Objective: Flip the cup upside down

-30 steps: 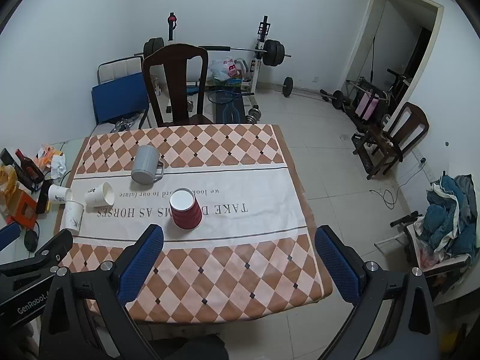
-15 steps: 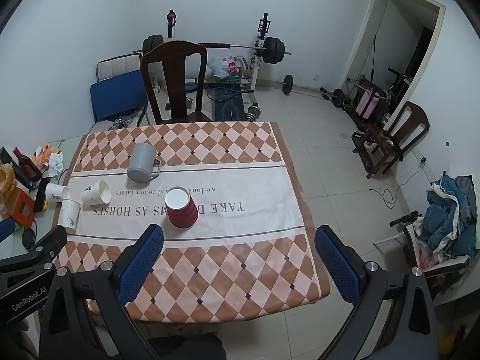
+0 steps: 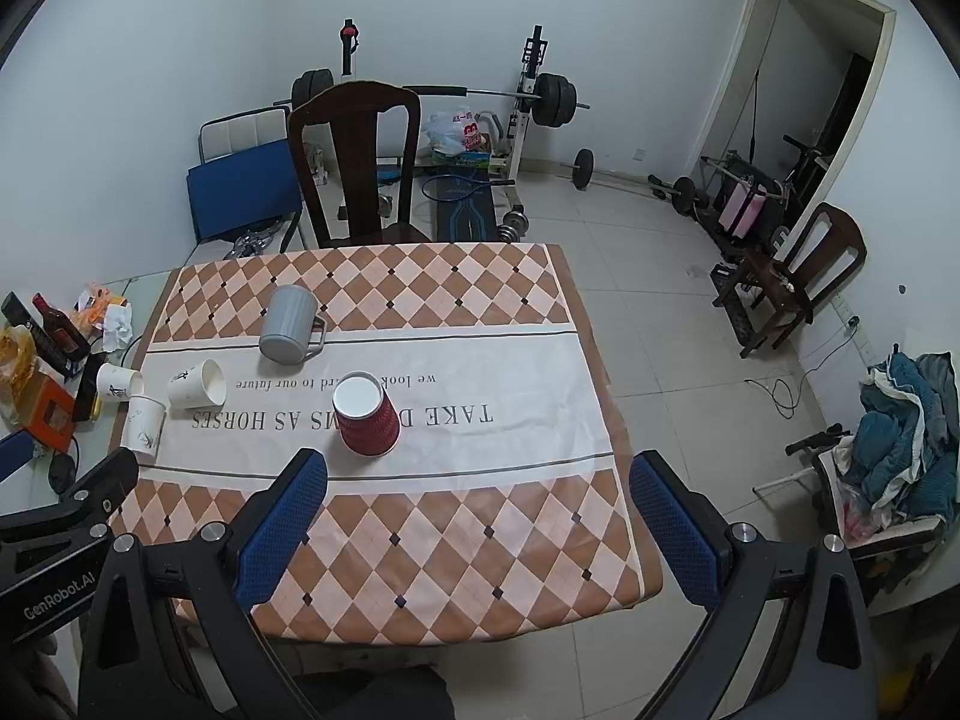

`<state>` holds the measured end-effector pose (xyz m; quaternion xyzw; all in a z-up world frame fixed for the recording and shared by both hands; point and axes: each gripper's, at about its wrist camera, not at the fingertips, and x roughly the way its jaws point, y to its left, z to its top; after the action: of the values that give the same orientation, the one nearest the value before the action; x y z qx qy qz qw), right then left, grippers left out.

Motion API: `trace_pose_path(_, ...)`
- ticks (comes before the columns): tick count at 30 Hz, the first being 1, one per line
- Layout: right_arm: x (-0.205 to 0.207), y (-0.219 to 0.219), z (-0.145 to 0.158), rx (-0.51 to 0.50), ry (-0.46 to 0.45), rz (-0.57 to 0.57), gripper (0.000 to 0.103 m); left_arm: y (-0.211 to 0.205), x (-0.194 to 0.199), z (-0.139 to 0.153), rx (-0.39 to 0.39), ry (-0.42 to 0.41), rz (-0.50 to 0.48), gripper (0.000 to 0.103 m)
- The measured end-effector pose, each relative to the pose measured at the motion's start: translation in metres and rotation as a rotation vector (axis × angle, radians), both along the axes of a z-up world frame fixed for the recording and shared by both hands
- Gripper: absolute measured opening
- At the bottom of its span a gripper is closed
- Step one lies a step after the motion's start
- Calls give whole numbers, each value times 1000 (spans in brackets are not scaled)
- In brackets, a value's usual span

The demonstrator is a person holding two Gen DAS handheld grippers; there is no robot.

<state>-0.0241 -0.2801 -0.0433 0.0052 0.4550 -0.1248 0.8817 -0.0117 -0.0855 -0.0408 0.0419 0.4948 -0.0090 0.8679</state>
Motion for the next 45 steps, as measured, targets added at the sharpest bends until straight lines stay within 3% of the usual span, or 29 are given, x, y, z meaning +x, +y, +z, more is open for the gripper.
trace_pose_path(45, -10, -1, 2, 14, 6, 7, 102, -5, -6, 10, 2, -19, -7, 103)
